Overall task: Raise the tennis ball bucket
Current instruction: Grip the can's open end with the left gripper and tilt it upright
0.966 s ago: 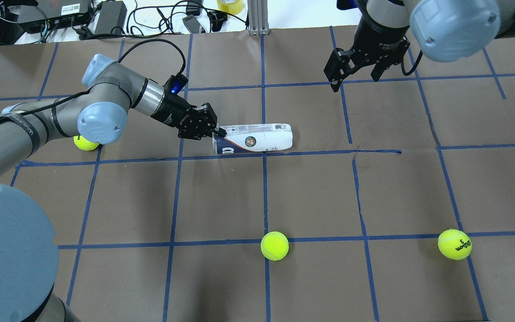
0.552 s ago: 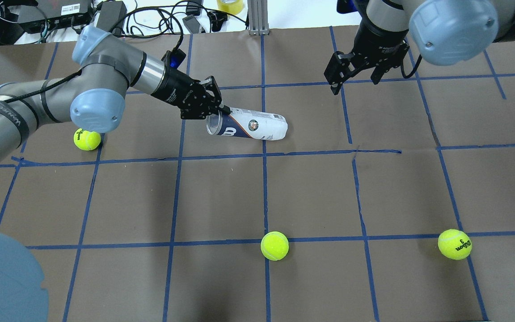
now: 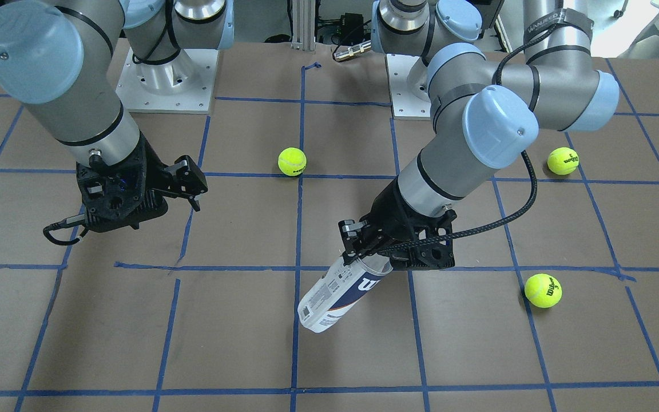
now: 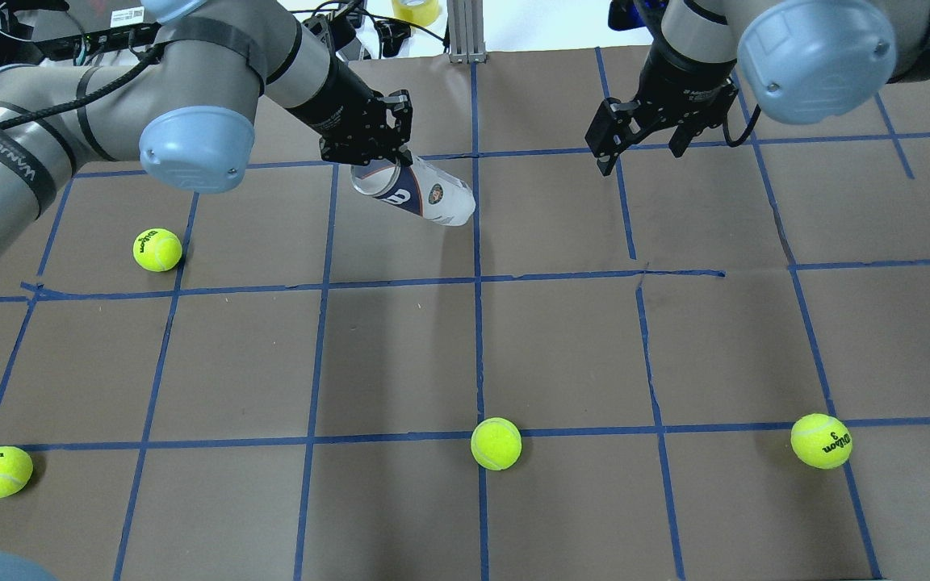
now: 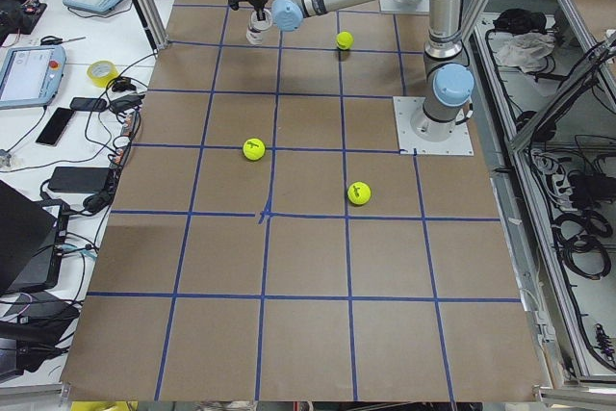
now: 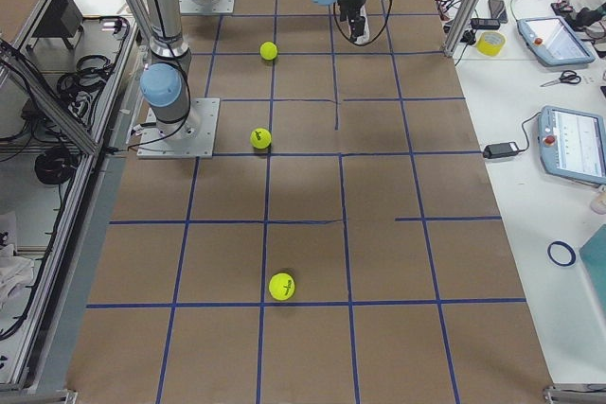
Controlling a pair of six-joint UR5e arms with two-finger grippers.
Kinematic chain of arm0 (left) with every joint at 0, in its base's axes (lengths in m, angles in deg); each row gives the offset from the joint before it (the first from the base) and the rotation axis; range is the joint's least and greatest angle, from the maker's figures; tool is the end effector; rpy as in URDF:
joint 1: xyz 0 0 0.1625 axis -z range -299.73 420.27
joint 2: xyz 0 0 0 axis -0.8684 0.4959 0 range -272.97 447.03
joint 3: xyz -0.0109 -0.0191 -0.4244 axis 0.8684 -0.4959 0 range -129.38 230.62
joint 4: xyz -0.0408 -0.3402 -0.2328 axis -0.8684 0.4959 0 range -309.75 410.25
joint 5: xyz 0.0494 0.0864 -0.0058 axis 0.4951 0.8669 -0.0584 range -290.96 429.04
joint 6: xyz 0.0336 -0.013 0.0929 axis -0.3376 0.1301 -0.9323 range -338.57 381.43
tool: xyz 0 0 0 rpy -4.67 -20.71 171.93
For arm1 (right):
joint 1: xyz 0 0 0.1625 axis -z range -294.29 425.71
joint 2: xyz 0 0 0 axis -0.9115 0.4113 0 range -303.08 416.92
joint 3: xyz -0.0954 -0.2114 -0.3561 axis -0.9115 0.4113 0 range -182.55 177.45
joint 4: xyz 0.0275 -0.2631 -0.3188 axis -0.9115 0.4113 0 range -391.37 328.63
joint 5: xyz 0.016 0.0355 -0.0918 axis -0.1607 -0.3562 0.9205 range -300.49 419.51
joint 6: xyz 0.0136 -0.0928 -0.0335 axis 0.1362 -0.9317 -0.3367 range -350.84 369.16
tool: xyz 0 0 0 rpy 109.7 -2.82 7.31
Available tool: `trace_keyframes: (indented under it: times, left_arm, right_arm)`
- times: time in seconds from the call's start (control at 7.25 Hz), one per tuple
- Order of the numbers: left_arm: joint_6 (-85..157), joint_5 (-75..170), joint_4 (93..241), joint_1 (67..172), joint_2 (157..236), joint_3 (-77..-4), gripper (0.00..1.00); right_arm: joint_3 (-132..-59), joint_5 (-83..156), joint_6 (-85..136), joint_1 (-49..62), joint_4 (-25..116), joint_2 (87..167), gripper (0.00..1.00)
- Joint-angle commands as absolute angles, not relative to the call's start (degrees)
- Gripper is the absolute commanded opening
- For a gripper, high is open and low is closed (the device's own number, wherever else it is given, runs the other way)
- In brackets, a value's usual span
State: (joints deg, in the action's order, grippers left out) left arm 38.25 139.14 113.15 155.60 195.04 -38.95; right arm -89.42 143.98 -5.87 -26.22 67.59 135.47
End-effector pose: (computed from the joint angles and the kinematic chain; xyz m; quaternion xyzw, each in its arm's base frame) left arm -0.2240 -0.6008 0.3723 0.0840 -0.9781 0.0470 0.1847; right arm 0.1621 -0.5681 0.4243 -0.1476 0.9879 -0.0110 0.0473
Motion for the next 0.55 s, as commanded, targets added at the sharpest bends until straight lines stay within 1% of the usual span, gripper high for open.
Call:
trace_keyframes:
  times: [0.0, 0.28, 0.41]
  left_arm:
    - [26.2, 153.9, 117.2, 159.0, 196.2, -36.6, 0.00]
    - [24.3, 156.0, 119.5, 161.0, 199.5, -32.5, 0.00]
    - [24.2, 159.7, 120.9, 162.5, 201.8, -29.2, 0.00]
  right_arm:
    - [-89.5, 143.5, -5.8, -26.2, 67.6, 135.6, 1.00]
    - [-89.4, 144.1, -5.8, -26.3, 67.7, 135.8, 1.00]
    - [-89.3, 144.2, -5.3, -26.2, 67.4, 135.8, 1.00]
